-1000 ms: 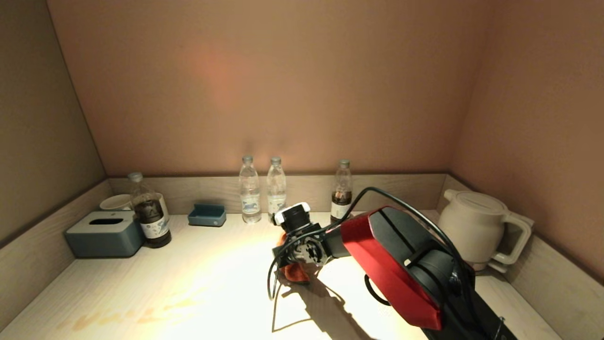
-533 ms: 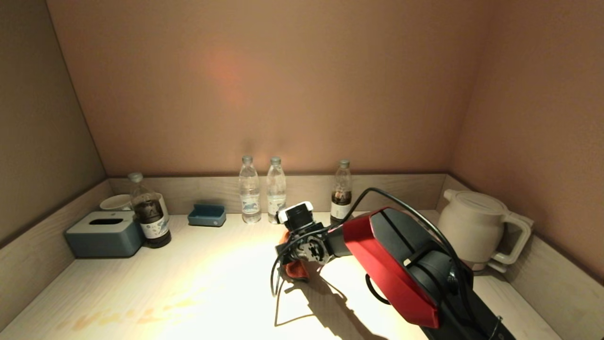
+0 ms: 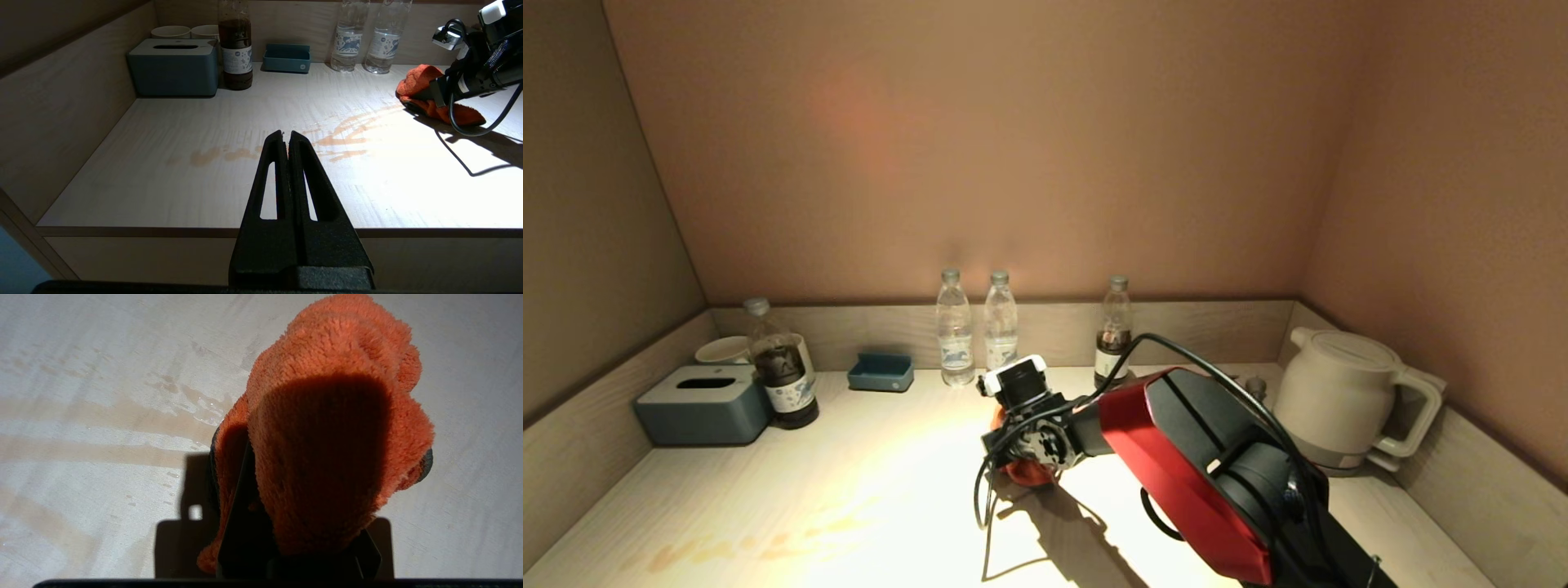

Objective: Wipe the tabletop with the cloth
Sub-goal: Sweep the stains on the table

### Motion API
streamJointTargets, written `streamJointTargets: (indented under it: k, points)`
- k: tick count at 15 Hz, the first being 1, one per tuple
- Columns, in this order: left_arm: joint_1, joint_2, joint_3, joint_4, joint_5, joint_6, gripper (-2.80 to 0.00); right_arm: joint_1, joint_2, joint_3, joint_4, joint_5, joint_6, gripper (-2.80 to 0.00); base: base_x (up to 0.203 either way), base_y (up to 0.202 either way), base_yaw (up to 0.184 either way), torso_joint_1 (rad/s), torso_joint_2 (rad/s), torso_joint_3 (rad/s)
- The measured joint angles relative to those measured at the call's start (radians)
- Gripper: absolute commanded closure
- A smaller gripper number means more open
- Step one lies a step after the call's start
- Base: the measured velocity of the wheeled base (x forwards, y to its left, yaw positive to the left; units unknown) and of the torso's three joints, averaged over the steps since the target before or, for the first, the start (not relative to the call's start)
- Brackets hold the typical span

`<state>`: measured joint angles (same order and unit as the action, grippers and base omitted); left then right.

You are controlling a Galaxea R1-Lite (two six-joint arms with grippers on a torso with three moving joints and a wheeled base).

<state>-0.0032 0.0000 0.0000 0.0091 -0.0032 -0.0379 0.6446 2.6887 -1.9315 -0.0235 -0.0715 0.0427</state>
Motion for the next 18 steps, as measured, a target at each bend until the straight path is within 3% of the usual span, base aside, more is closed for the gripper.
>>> streamJointTargets:
  k: [6,18]
  points:
    - [0.000,0.000,0.000,0.000,0.000,0.000,0.00,0.067,0.003,0.001,-0.070,0.011,-0.044,0.00,0.000,0.000,0.000,0.000,0.00,0.000]
    - [0.000,0.000,0.000,0.000,0.000,0.000,0.00,0.234,-0.039,0.004,-0.085,0.011,-0.032,0.00,0.000,0.000,0.000,0.000,0.00,0.000]
